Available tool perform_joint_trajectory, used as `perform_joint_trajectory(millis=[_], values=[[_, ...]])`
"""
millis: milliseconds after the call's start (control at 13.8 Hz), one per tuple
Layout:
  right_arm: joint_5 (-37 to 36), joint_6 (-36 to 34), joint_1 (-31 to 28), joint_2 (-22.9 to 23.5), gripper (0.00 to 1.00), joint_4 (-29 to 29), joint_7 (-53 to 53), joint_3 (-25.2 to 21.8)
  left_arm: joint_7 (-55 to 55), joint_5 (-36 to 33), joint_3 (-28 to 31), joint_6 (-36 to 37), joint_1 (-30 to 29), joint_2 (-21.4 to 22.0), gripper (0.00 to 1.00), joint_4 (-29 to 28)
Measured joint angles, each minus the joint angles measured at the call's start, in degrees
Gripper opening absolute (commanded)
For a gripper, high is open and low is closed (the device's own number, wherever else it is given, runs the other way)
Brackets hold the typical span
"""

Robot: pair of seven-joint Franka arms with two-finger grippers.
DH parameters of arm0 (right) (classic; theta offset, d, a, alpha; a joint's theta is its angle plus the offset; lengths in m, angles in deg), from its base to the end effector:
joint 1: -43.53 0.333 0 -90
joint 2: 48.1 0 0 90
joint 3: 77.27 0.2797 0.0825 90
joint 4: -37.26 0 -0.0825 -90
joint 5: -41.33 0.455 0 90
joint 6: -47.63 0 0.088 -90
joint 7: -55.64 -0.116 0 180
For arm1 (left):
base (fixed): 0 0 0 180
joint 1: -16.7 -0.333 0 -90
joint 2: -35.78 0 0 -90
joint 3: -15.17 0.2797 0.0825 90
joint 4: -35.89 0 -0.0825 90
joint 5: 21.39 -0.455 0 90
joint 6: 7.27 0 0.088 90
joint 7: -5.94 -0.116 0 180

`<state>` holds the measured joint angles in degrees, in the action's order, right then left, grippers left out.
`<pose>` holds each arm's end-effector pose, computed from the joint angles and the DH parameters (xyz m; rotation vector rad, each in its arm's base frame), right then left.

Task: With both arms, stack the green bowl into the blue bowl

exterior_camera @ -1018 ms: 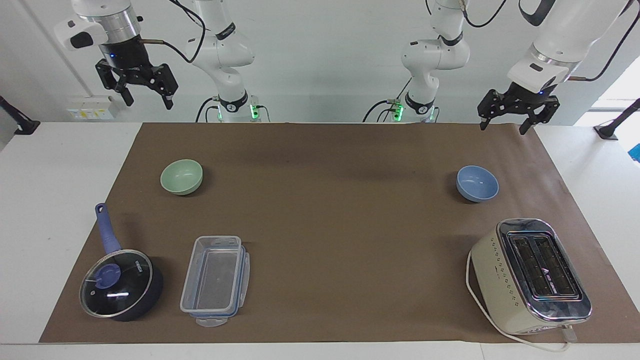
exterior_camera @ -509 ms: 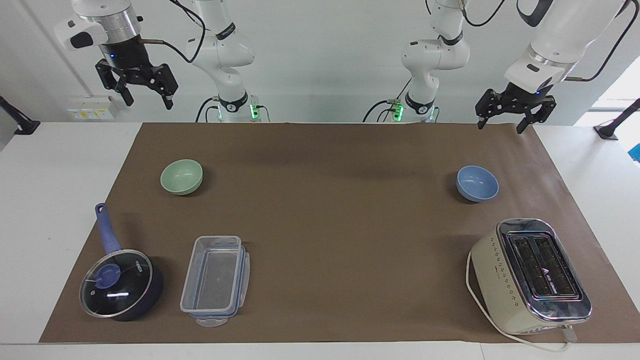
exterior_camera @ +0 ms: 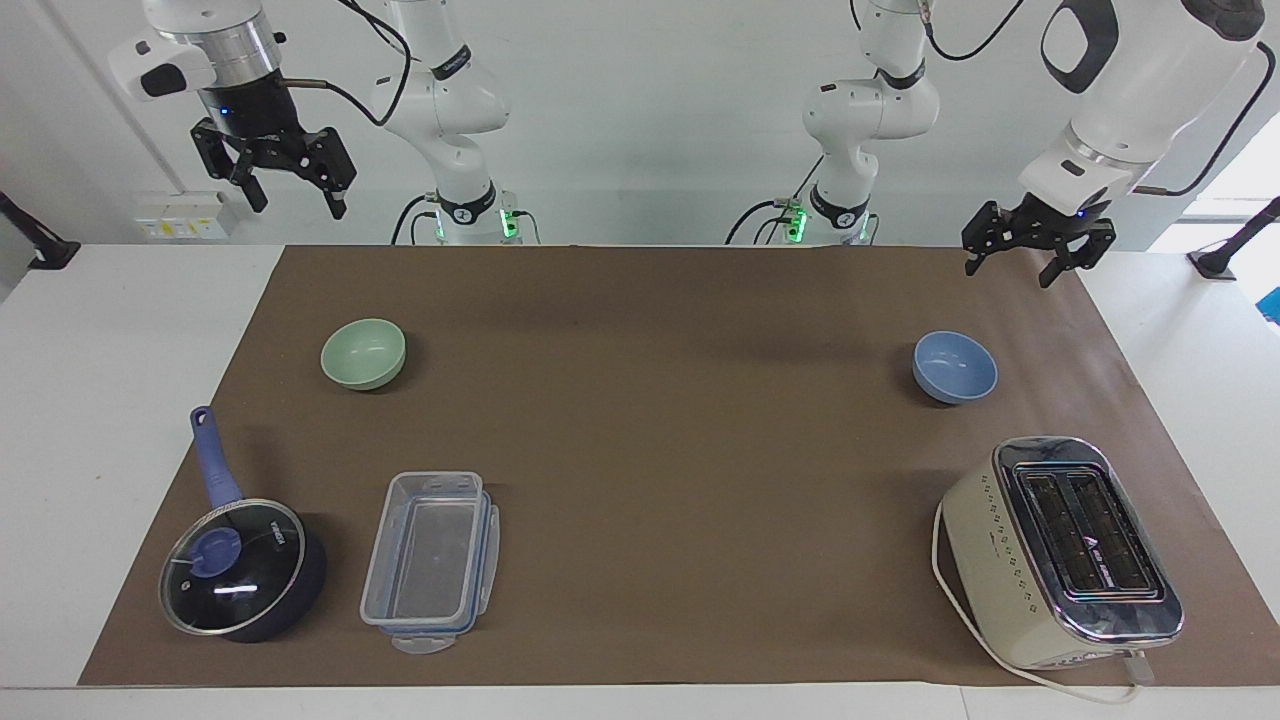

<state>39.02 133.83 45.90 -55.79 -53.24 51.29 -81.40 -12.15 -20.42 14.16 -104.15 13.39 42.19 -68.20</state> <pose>0.5797 -0.0254 0.6493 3.1064 -0.1712 0.0926 0.5987 0.0220 0.5239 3.0953 -0.4257 -0.0174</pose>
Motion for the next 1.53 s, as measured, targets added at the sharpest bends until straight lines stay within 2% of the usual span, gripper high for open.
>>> perform_joint_trajectory(millis=[291, 509, 727, 1091, 1236, 1309, 1527], values=[[0.00, 0.00, 0.00, 0.00, 1.00, 0.00, 0.00, 0.00, -4.12, 0.39, 0.32, -9.91, -5.40, 0.56, 1.00, -8.11], [0.00, 0.00, 0.00, 0.00, 1.00, 0.00, 0.00, 0.00, -7.23, 3.90, 0.33, -17.24, -8.02, 0.07, 1.00, -13.64], [0.00, 0.00, 0.00, 0.00, 1.00, 0.00, 0.00, 0.00, -10.36, 6.95, 0.42, -23.28, -10.37, -1.94, 1.00, -18.03], [0.00, 0.00, 0.00, 0.00, 1.00, 0.00, 0.00, 0.00, -10.83, 9.11, 0.37, -32.58, -10.92, -6.53, 1.00, -23.76], [0.00, 0.00, 0.00, 0.00, 1.00, 0.00, 0.00, 0.00, -10.92, 9.96, 0.35, -33.60, -10.95, -7.57, 0.90, -25.13], [0.00, 0.00, 0.00, 0.00, 1.00, 0.00, 0.00, 0.00, -10.92, 10.09, 0.35, -33.86, -11.03, -7.73, 0.76, -25.71], [0.00, 0.00, 0.00, 0.00, 1.00, 0.00, 0.00, 0.00, -10.92, 10.27, 0.39, -34.01, -11.43, -7.73, 0.28, -26.98]])
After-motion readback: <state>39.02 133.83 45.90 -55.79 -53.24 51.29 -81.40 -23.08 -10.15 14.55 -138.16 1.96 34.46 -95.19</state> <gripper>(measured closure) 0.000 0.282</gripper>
